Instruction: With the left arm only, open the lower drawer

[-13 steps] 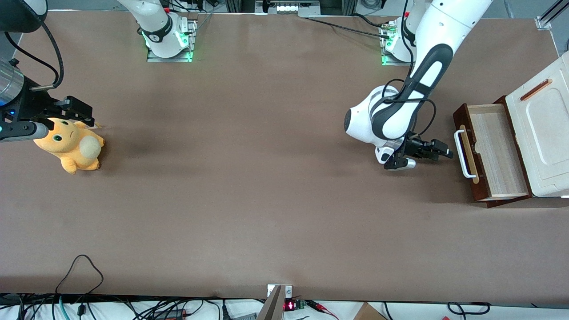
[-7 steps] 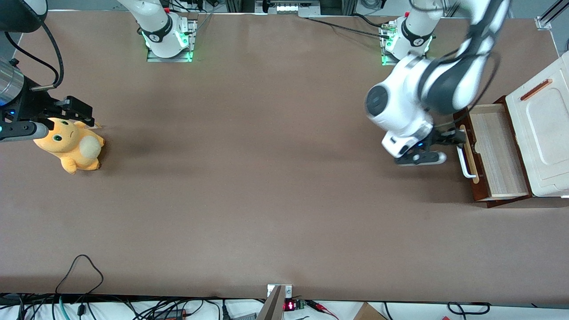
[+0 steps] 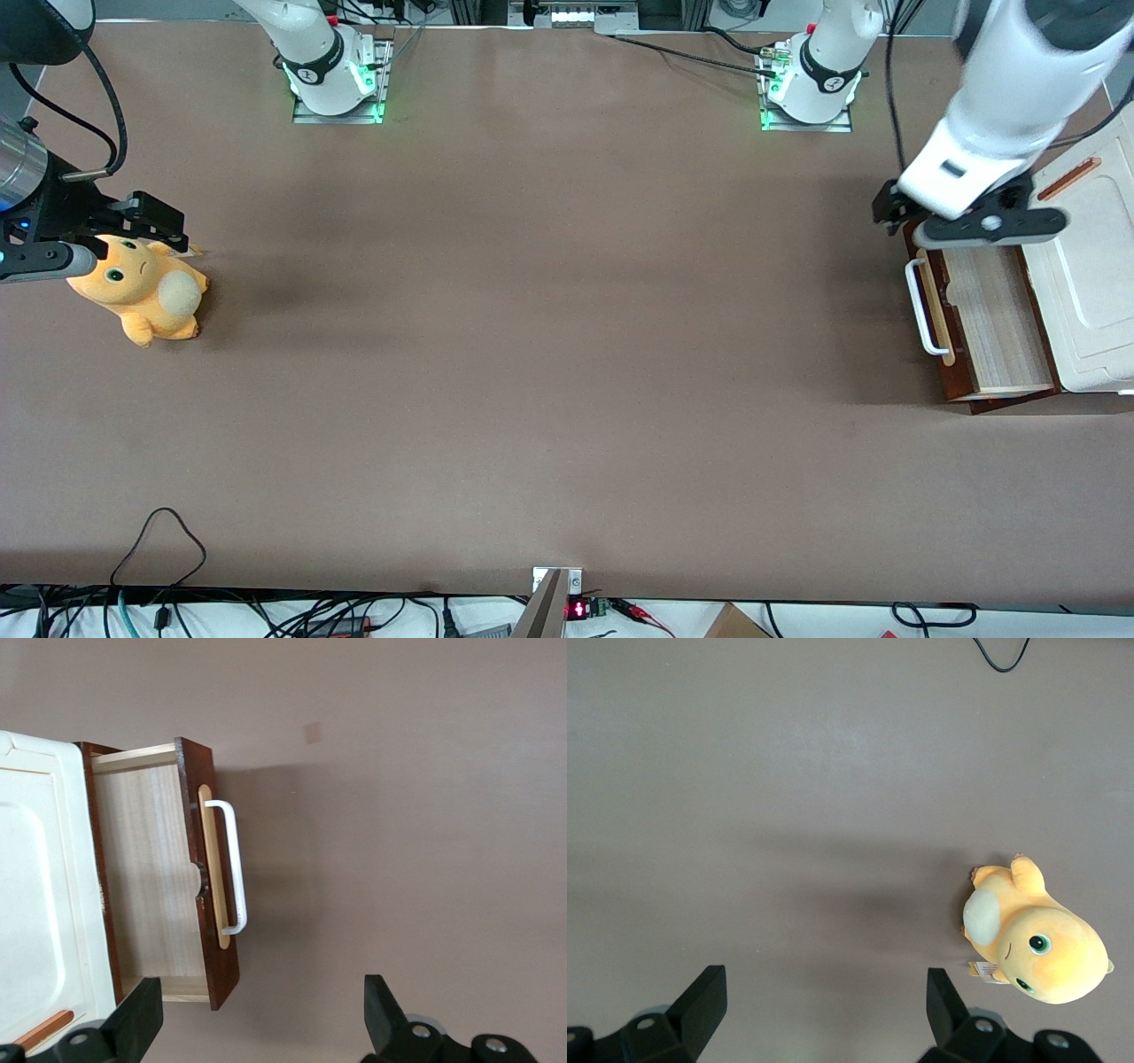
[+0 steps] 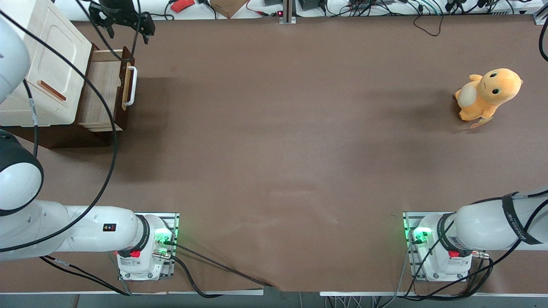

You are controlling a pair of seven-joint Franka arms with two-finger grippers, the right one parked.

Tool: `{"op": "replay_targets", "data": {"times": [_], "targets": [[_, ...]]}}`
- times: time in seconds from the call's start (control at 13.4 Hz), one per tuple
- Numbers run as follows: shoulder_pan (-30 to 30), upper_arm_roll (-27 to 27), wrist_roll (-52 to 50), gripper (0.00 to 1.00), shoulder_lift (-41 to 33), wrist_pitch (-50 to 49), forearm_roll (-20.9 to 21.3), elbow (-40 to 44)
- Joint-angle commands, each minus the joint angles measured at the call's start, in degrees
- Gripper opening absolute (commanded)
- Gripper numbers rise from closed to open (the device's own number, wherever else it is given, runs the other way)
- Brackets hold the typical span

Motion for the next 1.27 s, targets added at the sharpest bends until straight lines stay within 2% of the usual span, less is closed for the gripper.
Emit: {"op": "replay_targets", "data": {"times": [0.0, 0.22, 0.37, 1.2], "targets": [[2.13, 2.59, 7.45, 1.0, -2.31, 0.49, -9.27, -0.28], [3.1, 3.3, 9.22, 1.0, -3.28, 0.32, -12.37, -0.28], [3.1, 3.66, 9.31, 1.0, -3.28, 0.05, -12.82, -0.28], [3.1, 3.75, 9.23, 1.0, -3.28, -1.26, -12.82, 1.57]]}}
